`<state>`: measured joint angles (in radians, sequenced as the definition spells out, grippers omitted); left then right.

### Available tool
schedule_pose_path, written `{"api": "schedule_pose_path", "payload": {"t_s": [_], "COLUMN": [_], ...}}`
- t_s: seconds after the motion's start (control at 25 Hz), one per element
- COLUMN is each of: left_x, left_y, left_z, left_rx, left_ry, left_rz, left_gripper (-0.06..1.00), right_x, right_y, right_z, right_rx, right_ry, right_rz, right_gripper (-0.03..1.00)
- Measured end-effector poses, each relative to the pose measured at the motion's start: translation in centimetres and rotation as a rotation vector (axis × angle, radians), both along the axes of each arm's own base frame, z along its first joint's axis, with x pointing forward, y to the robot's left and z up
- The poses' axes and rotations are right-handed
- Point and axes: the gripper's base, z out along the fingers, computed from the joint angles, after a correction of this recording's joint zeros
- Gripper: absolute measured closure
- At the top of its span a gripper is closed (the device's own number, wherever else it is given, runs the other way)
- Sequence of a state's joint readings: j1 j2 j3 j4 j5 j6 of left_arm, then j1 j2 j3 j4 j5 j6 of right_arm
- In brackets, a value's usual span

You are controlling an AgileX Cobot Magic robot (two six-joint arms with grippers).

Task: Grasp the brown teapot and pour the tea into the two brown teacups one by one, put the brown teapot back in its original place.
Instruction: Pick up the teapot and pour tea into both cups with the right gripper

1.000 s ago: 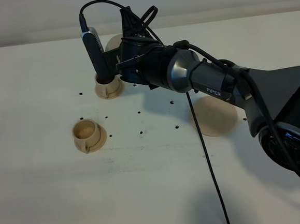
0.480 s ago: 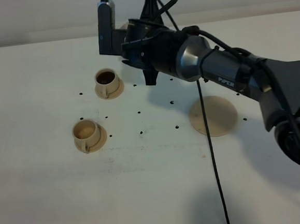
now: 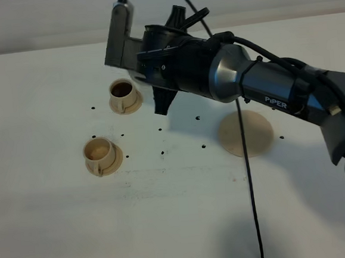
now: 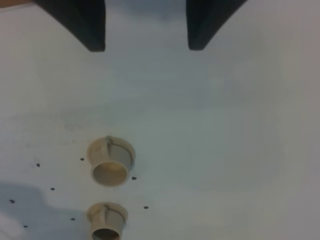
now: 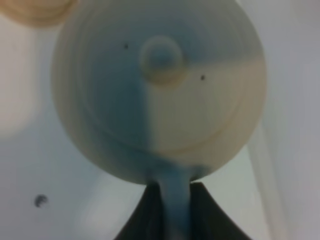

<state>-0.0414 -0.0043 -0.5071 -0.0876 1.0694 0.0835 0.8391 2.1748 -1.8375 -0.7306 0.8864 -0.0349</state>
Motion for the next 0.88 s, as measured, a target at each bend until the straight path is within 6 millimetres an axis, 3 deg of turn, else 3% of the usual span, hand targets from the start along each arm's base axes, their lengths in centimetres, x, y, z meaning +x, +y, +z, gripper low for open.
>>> {"api": "schedule_pose_path", "payload": {"t_s": [0.6,0.88], "left_x": [0.0,0.0], "left_y": [0.0,0.0], "left_z": [0.0,0.0], "left_rx": [0.0,0.0], "left_ry": [0.0,0.0], "left_rz": [0.0,0.0], "left_gripper": [0.59,0.59], "right_x": [1.4,2.1], "right_y": [-2.6,-2.7], "right_z": [-1.7,-4.7], "right_rx": [0.375,0.408], "right_ry": [0.291,0.393], "right_rz": [-0.349,-0.386], "right_gripper": [0.88,0.88]}}
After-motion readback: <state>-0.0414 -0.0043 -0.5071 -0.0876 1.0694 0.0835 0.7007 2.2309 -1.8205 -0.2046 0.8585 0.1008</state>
